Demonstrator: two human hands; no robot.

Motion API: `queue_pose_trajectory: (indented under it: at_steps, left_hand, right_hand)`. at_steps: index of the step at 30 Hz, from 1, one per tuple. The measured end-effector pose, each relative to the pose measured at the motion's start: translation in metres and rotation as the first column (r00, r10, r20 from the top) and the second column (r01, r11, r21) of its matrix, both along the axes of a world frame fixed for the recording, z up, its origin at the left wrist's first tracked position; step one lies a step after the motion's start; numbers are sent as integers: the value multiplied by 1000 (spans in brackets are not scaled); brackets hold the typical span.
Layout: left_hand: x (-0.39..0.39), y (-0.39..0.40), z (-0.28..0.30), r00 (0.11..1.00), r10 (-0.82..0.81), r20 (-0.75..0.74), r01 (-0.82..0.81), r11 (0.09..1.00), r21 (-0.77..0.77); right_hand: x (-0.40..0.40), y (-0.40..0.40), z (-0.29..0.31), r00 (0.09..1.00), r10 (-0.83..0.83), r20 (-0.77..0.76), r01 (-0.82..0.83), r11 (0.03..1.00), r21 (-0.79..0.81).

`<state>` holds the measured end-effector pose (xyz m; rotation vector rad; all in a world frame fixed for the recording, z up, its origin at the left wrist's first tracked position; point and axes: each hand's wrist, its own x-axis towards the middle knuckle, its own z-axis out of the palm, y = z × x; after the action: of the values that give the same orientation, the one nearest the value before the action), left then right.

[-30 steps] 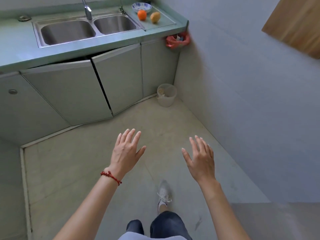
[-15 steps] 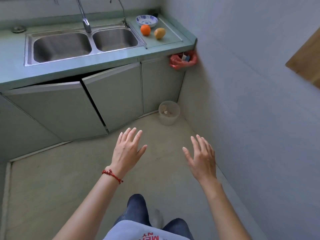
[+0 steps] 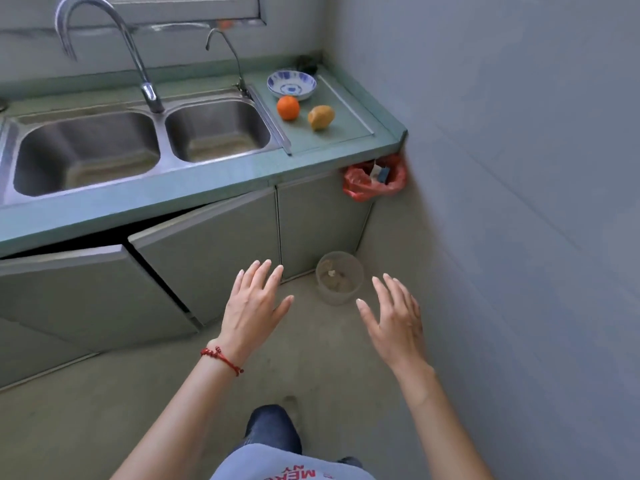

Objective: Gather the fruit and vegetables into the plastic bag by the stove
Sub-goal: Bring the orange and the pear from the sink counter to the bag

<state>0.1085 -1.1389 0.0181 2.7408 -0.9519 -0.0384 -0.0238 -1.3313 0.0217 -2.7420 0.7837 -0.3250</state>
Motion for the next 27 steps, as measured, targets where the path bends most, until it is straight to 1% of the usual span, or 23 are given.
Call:
queue_pose_trajectory:
  at_steps: [5,9,13,19,24,27]
  left_hand:
    - [77,-32,3,1000,8,14,-7,1000,-20]
    - [125,-55,4,999,33,-10,-33,999,-25]
    - [175,-80,-2,998,53,-29,-53,999,5]
    - [251,-122,-6,993,104,-46,-104,994,15]
    - [310,-157,-2,987,147,-63,-145,989,22]
    - [341,-171,0,984,164,-71,-162,986,22]
  right_hand:
    - [74,-34,7,1000,-11,7,11,999,36]
    - [124,-55,8,1000,8,3,-8,998,55]
    - [182,-84,5,998,65,-26,-63,996,66]
    - [273,-134,0,989,149,-25,-147,986,77]
    - [339,-172,2,974,213,-74,-204,972,116]
    - [376,-187,3,972,221,-79,-210,970,124]
